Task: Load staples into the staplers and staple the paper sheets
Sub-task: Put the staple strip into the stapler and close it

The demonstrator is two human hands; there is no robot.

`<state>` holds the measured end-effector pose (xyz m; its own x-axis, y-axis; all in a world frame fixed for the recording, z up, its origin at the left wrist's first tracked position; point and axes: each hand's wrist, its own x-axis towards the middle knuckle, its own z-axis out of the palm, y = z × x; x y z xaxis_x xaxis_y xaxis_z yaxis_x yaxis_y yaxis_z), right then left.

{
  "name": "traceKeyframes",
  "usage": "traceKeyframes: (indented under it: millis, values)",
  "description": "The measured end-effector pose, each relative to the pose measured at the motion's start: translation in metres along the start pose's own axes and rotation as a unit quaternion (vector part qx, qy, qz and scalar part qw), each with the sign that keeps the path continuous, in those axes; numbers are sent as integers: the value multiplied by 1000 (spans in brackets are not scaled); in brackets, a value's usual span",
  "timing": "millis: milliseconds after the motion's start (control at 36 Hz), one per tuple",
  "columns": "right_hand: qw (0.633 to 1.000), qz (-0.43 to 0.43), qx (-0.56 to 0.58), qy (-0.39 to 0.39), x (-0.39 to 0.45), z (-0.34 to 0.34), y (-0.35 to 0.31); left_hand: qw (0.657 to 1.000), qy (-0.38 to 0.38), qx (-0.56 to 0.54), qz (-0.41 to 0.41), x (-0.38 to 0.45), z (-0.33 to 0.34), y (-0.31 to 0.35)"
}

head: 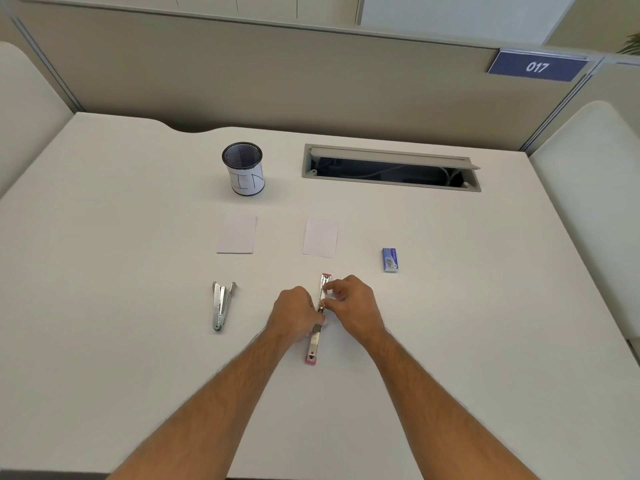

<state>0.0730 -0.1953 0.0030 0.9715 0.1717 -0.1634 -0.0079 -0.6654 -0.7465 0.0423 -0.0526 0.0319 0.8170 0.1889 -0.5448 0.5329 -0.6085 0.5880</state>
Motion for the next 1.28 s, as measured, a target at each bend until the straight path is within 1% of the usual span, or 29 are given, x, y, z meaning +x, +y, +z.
traceKeyframes:
  millis: [250, 333, 472, 583, 722, 944, 1278]
  values:
    - [1000, -16, 7, -3, -4, -5, -1, 1000, -2, 7, -3, 0, 0, 2]
    - [1000, -29, -4, -5, -8, -6, -1, 1000, -5, 6, -8, -1, 0, 3]
    - [996, -69, -46, -37, -14, -8, 1, 1000, -10, 10, -5, -1, -1, 6]
    - [993, -83, -67, -50, -12, -8, 1, 1000, -8, 11, -7, -1, 0, 5]
    - [992, -85, -72, -59, -10, -9, 2, 1000, -9, 4, -11, -1, 1, 4]
    - [995, -76, -49, -47, -3, -10, 2, 1000, -13, 0, -15, -1, 2, 2]
    - [994, -67, -75, -32, 10, -8, 0, 1000, -6, 10, -6, 0, 3, 2]
